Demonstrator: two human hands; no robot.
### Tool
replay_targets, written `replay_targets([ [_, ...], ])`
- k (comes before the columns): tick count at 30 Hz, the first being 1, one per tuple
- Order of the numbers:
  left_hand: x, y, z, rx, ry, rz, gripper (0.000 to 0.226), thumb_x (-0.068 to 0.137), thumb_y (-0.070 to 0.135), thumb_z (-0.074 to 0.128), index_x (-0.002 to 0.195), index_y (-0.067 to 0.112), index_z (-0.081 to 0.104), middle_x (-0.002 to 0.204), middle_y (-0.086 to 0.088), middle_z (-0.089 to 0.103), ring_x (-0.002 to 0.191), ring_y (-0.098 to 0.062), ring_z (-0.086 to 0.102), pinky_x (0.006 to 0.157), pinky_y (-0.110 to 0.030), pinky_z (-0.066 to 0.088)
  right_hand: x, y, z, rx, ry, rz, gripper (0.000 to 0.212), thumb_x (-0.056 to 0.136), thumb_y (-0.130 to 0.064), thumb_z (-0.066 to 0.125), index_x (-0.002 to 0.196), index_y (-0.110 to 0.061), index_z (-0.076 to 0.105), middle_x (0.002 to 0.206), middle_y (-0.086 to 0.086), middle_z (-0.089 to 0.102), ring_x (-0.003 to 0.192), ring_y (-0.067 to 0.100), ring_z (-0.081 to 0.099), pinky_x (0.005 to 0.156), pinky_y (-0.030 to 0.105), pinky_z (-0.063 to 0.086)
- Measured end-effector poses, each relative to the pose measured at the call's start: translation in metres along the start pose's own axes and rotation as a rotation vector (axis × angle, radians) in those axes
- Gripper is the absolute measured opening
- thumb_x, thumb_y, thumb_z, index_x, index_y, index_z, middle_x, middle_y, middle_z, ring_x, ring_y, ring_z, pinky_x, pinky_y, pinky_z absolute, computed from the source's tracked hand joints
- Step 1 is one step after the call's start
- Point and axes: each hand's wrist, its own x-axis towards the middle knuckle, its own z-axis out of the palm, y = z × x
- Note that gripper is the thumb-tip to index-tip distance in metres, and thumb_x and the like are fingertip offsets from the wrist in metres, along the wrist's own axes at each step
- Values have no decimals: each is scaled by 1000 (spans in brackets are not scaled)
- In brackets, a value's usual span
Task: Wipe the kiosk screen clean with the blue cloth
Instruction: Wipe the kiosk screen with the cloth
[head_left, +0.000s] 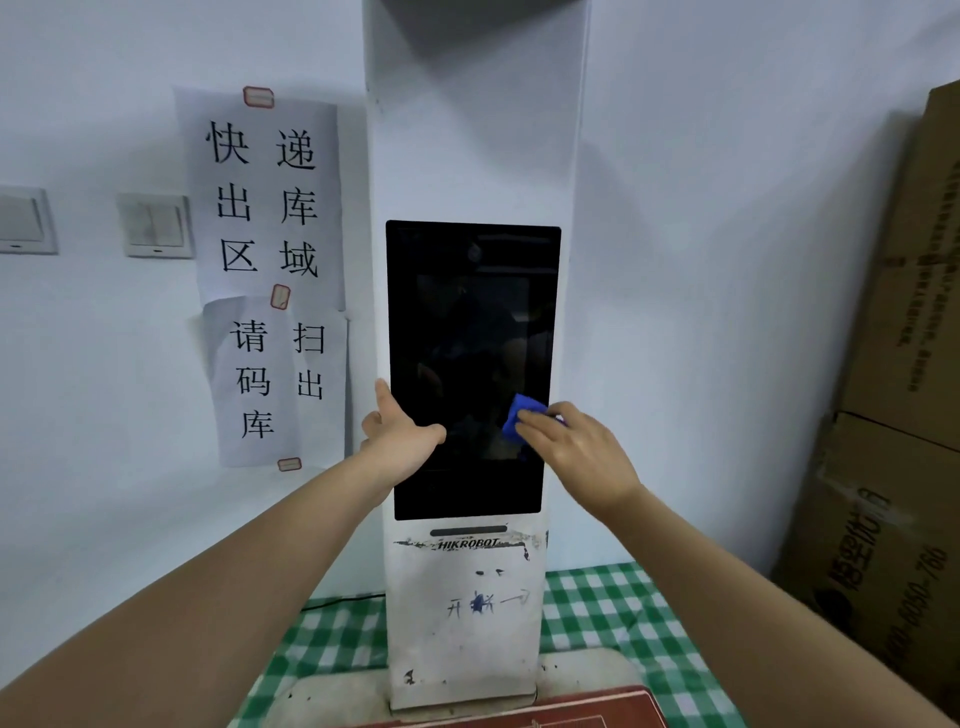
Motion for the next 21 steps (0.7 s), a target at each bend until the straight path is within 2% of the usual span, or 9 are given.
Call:
replay_targets([
  [2, 1, 0, 1, -1, 1, -4, 96, 89, 24, 56, 150, 30, -19, 158, -10, 6, 138, -33, 31, 109, -41, 31, 14, 9, -8, -26, 35, 70, 36, 66, 14, 56, 93, -4, 71, 102, 6, 70, 75, 31, 61, 49, 31, 51],
  [5, 1, -2, 4, -11, 4, -5, 96, 89, 25, 55, 150, 30, -19, 159, -9, 4, 141, -32, 26, 112, -43, 28, 17, 9, -10, -18, 71, 178, 49, 54, 21, 71, 97, -2, 72, 107, 5, 71, 77, 30, 62, 48, 28, 49],
  [8, 2, -2, 4, -12, 7, 3, 95, 90, 24, 55, 150, 30, -18, 158, -8, 5, 140, -32, 26, 111, -43, 28, -2, -1, 0, 13, 38, 169, 54, 49, 21, 75, 99, -2, 72, 107, 5, 70, 77, 30, 63, 47, 28, 49],
  [12, 2, -4, 3, -7, 10, 11, 95, 89, 23, 55, 150, 31, -18, 157, -9, 8, 138, -33, 29, 109, -42, 31, -4, -1, -5, 15, -14, 139, 49, 48, 19, 76, 92, -2, 72, 101, 7, 72, 73, 30, 62, 46, 28, 47],
  [17, 0, -3, 3, -7, 10, 6, 95, 90, 24, 55, 150, 31, -18, 157, -9, 8, 137, -33, 31, 109, -41, 31, 15, 9, -16, -14, 41, 277, 57, 45, 24, 74, 95, -3, 72, 102, 3, 72, 76, 30, 63, 42, 23, 40],
  [21, -1, -3, 2, -11, 4, 19, 95, 90, 22, 55, 150, 30, -18, 157, -10, 9, 135, -32, 33, 108, -40, 32, -5, -8, -6, 30, 17, 315, 64, 42, 25, 74, 99, -1, 72, 105, 5, 71, 78, 32, 64, 40, 24, 42],
])
